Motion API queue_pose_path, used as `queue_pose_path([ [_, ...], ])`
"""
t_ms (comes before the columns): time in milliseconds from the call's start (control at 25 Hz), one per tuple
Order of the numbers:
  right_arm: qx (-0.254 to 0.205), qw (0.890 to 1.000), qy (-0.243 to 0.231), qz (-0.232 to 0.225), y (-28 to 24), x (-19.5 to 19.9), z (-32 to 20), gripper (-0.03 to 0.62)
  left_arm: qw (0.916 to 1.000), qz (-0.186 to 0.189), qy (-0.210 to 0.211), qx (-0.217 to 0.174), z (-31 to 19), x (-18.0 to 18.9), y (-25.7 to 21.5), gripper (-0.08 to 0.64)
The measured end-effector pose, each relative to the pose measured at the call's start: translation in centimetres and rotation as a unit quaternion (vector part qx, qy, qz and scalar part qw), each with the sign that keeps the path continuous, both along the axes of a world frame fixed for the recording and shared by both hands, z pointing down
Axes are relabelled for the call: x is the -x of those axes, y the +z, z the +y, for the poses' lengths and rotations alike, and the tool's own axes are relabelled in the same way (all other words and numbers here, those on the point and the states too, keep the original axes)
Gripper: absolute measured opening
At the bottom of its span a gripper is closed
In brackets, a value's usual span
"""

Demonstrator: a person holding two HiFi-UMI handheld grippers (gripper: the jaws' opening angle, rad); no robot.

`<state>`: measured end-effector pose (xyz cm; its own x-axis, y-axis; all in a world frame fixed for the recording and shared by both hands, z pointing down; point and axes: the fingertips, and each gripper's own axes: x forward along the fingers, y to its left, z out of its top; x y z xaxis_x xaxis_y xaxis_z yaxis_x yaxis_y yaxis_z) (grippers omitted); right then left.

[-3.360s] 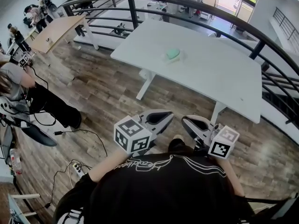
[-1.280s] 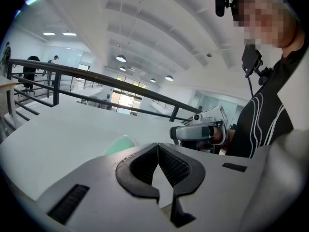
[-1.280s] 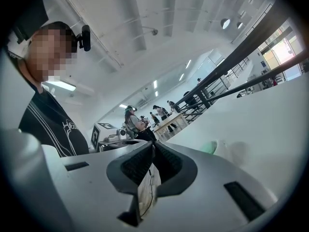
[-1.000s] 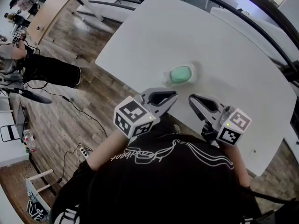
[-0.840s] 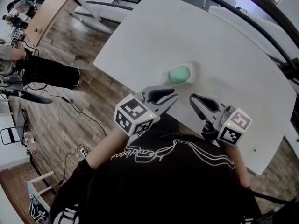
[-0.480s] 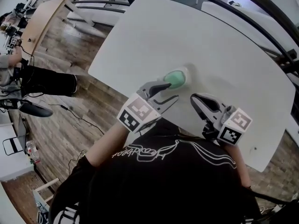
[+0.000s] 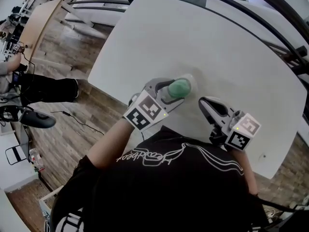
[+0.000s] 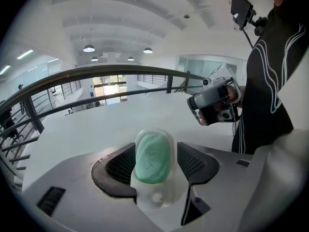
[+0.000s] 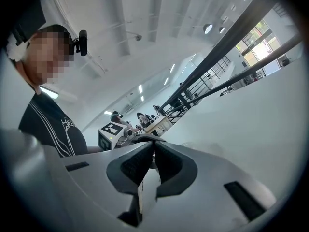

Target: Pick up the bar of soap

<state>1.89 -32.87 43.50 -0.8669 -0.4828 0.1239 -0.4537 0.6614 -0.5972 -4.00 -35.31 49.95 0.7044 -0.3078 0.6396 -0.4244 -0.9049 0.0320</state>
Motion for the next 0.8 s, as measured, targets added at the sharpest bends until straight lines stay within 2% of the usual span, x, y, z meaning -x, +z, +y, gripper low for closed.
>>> queue_pose_path([
  [360,0.018,1.0,0.009,-0.008,0.7,-0.4,-0.4,0.018,0.9989,-0.038,0.026,0.012,-0.2,0.1,1.7,0.265],
  [800,0.029,0.999,0.021,-0.015,1.2,-0.7,-0.5,0.018,0.997,-0.054,0.051,0.022,0.3,-0.2,2.9,0.265],
])
